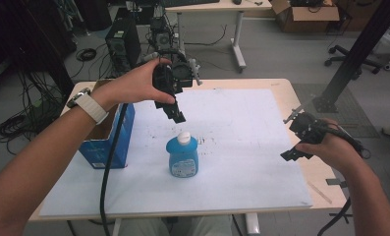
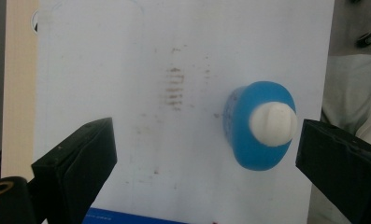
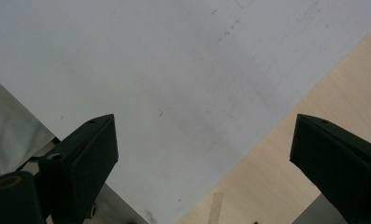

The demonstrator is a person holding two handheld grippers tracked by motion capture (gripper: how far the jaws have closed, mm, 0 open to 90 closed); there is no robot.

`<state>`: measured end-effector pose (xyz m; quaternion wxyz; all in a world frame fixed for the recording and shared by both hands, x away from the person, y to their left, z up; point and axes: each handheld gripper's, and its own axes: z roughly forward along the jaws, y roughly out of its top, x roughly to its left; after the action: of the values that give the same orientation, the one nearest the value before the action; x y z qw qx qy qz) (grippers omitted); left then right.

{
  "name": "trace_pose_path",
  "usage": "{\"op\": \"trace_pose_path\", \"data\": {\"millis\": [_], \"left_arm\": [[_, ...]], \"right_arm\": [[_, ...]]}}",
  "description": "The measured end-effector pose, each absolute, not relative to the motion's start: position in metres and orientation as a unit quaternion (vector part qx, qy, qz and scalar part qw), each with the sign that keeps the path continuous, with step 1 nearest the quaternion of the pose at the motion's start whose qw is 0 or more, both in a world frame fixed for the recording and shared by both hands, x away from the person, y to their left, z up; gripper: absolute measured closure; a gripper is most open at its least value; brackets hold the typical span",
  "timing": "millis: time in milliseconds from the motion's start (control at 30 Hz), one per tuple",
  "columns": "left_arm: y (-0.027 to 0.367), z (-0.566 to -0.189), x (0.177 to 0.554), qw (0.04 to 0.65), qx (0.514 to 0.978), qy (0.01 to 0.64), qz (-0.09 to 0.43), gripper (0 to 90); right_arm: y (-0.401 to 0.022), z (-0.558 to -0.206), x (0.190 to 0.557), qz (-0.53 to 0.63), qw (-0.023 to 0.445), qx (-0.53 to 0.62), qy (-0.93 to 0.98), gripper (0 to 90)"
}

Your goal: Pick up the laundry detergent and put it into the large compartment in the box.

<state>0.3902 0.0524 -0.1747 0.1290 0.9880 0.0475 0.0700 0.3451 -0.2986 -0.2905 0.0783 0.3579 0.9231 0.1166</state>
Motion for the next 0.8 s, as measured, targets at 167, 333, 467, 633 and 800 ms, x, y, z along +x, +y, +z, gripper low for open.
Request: {"op": "trace_pose_path", "data": {"millis": [167,333,467,633,800], "left_arm": [[0.048,-0.174,0.382,0.125,0.989,0.038,0.074,5.6],[0.045,-0.177,0.376,0.122,0.990,0.035,0.066,5.3],[0.044,-0.182,0.373,0.116,0.991,0.032,0.057,5.1],[0.046,-0.184,0.370,0.119,0.991,0.033,0.053,4.9],[0.046,-0.190,0.368,0.117,0.992,0.032,0.046,5.1]], "right_arm": [[-0.298,-0.291,0.345,0.117,0.078,0.357,0.923,7.4],[-0.298,-0.291,0.345,0.116,0.079,0.355,0.924,7.4],[-0.298,-0.292,0.344,0.115,0.079,0.355,0.924,7.6],[-0.298,-0.293,0.344,0.113,0.080,0.356,0.924,7.8],[-0.295,-0.292,0.345,0.114,0.080,0.355,0.925,8.0]]}}
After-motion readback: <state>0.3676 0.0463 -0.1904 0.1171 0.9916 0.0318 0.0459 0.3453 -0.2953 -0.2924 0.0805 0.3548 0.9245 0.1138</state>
